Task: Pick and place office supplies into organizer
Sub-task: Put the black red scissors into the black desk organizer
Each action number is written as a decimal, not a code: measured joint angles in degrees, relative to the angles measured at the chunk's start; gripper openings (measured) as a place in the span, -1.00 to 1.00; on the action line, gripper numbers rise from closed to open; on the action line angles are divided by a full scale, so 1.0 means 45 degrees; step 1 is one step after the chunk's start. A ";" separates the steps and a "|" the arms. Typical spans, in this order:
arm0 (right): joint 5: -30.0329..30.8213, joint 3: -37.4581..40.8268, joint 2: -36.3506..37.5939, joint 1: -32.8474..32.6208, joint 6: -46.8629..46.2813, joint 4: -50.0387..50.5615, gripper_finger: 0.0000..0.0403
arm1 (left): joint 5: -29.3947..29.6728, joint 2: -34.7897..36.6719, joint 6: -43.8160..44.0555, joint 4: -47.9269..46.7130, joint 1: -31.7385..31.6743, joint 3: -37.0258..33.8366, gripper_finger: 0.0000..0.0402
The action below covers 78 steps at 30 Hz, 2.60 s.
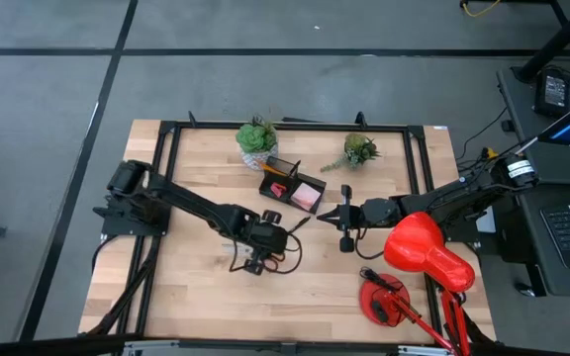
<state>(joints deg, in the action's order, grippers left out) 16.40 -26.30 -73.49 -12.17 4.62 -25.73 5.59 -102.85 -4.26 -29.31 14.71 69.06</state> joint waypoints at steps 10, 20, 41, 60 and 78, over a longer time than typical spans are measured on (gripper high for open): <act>0.0000 0.0000 0.0000 -0.0004 -0.0010 0.0057 -0.95 | 0.0219 0.2233 -0.1716 0.0262 -0.0161 0.0039 -0.94; -0.0005 0.0000 0.0000 -0.0004 -0.0068 0.0091 -0.95 | 0.0496 0.4553 -0.3506 0.2021 -0.1020 0.0049 -0.94; -0.0005 0.0000 0.0000 -0.0009 -0.0301 0.0147 -0.95 | -0.1580 0.4916 -0.4030 1.0107 -0.5200 -0.2082 -0.95; -0.0005 0.0000 0.0000 -0.0004 -0.0150 0.0095 -0.95 | -0.0540 0.4901 -0.2459 1.7349 -0.7137 -0.5955 -0.95; -0.0005 0.0000 0.0000 -0.0004 0.0131 0.0075 -0.95 | -0.0431 0.0959 -0.1553 2.2148 -0.8101 -0.5960 -0.95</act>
<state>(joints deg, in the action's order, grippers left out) 16.38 -26.30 -73.49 -12.19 5.21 -25.39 3.65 -98.53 -11.24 70.35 -21.75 42.24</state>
